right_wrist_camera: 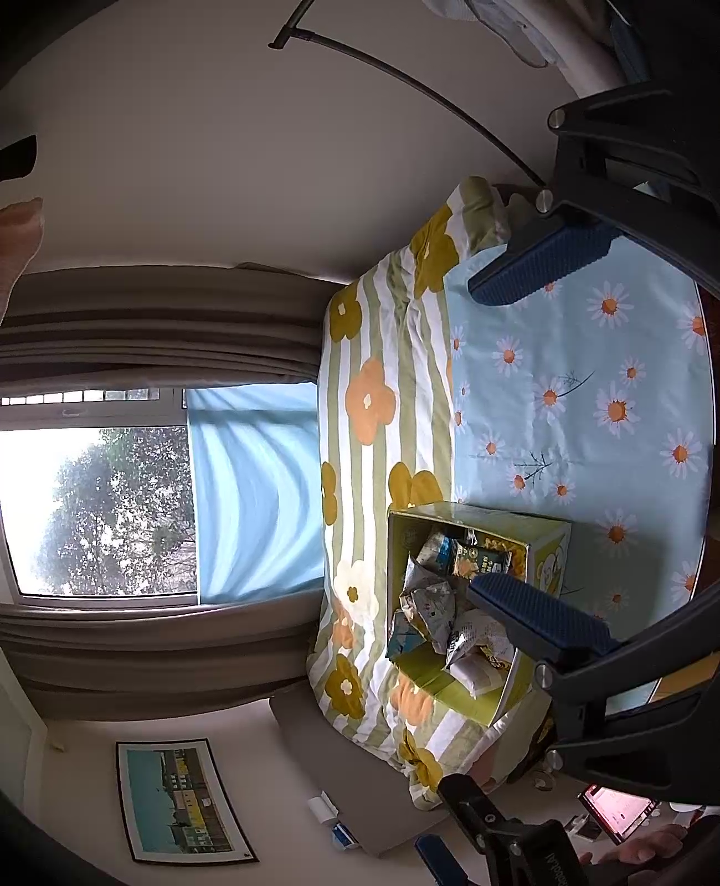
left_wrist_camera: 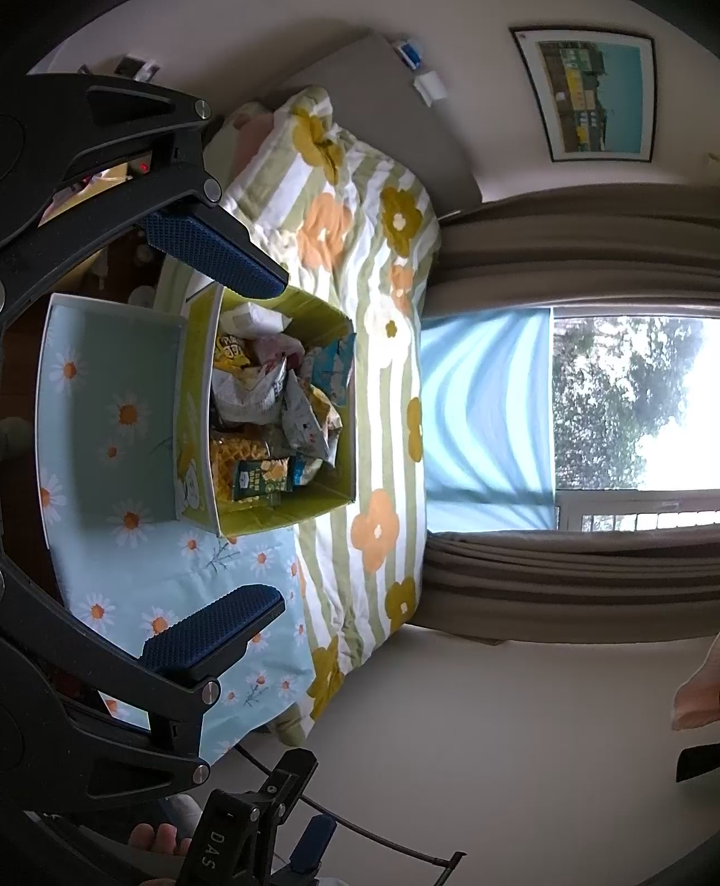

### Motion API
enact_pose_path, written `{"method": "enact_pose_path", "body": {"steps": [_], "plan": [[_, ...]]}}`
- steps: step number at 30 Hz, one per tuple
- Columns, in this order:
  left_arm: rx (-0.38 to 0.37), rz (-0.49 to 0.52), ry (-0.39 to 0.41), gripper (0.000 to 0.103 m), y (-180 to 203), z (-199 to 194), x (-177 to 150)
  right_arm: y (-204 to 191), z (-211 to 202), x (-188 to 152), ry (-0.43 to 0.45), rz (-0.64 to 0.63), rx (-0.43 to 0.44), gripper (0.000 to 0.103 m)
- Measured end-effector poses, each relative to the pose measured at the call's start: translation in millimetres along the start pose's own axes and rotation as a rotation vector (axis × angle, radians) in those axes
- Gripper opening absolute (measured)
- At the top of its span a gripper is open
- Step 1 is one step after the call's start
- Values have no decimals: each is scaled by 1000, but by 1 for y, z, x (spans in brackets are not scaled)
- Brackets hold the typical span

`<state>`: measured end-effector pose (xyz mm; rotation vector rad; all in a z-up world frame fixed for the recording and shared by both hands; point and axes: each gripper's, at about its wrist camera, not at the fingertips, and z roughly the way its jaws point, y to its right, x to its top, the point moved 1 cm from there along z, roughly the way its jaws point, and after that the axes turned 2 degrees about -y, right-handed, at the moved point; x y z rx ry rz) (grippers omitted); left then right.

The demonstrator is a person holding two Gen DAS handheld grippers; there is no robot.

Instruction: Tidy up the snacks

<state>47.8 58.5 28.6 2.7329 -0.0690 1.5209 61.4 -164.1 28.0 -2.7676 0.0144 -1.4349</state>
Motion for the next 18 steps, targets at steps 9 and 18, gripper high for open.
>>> {"method": "enact_pose_path", "body": {"steps": [9, 18], "plan": [[7, -6, 0, 103, 0, -1, 0, 0, 0, 1, 1, 1, 1, 96], [23, 1, -7, 103, -1, 3, 0, 0, -1, 1, 1, 2, 0, 96]]}}
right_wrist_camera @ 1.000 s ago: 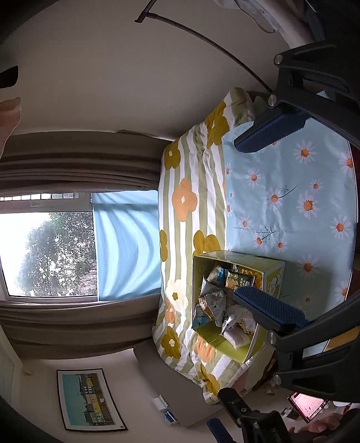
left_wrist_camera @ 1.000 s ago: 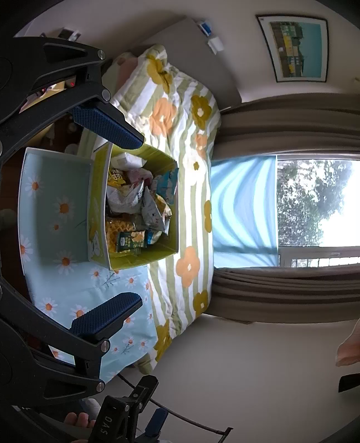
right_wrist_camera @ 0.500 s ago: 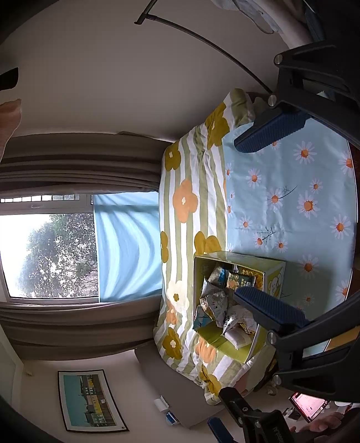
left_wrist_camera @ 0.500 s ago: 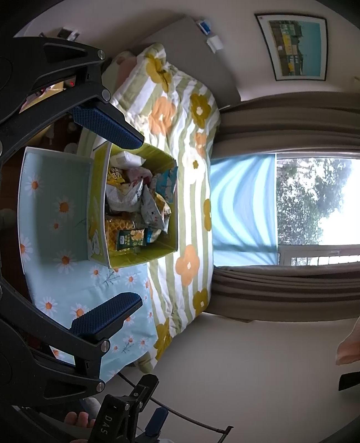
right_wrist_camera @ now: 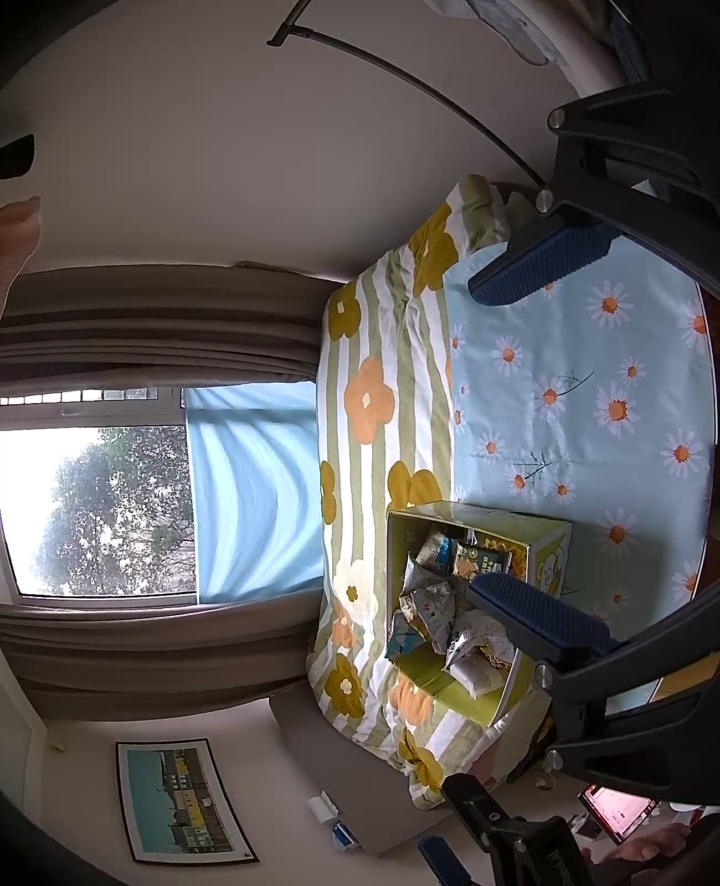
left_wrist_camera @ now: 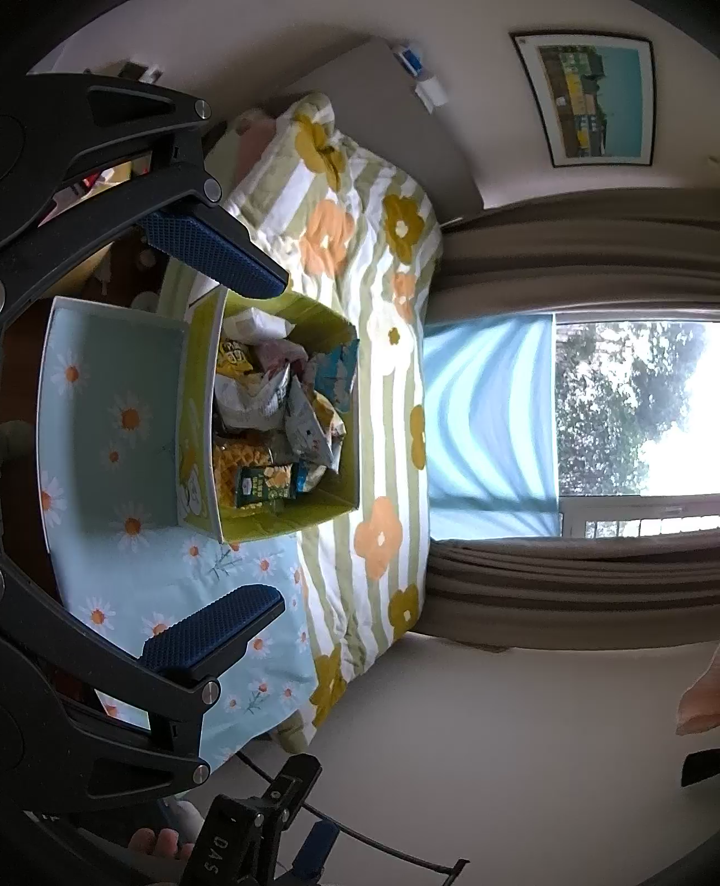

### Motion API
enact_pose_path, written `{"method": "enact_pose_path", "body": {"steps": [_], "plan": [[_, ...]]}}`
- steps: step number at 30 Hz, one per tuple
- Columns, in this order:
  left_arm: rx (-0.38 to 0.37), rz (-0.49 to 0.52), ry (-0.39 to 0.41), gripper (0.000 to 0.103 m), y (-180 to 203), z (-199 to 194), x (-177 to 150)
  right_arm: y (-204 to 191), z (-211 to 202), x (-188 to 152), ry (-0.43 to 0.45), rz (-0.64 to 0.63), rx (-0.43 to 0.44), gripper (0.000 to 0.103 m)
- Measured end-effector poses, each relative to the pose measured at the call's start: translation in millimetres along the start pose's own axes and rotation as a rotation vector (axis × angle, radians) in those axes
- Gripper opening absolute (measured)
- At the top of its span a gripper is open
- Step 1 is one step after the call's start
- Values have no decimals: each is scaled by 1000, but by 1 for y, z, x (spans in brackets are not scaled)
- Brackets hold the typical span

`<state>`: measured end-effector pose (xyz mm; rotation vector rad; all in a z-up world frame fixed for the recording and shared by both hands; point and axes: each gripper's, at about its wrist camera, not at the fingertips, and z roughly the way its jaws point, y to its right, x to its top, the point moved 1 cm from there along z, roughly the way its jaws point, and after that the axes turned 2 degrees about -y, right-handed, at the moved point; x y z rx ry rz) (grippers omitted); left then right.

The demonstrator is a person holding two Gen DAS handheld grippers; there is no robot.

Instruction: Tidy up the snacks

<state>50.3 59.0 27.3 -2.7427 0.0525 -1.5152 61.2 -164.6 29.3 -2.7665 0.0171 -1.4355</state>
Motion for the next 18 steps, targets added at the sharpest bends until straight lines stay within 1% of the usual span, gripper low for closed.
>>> {"method": "enact_pose_path", "body": {"steps": [7, 12, 18], "plan": [[33, -6, -10, 103, -4, 5, -3, -3, 1, 1, -2, 1, 4, 96], [16, -21, -18, 103, -10, 10, -4, -7, 6, 2, -8, 0, 5, 96], [24, -21, -26, 103, -15, 21, -6, -16, 21, 3, -38, -5, 5, 96]]}}
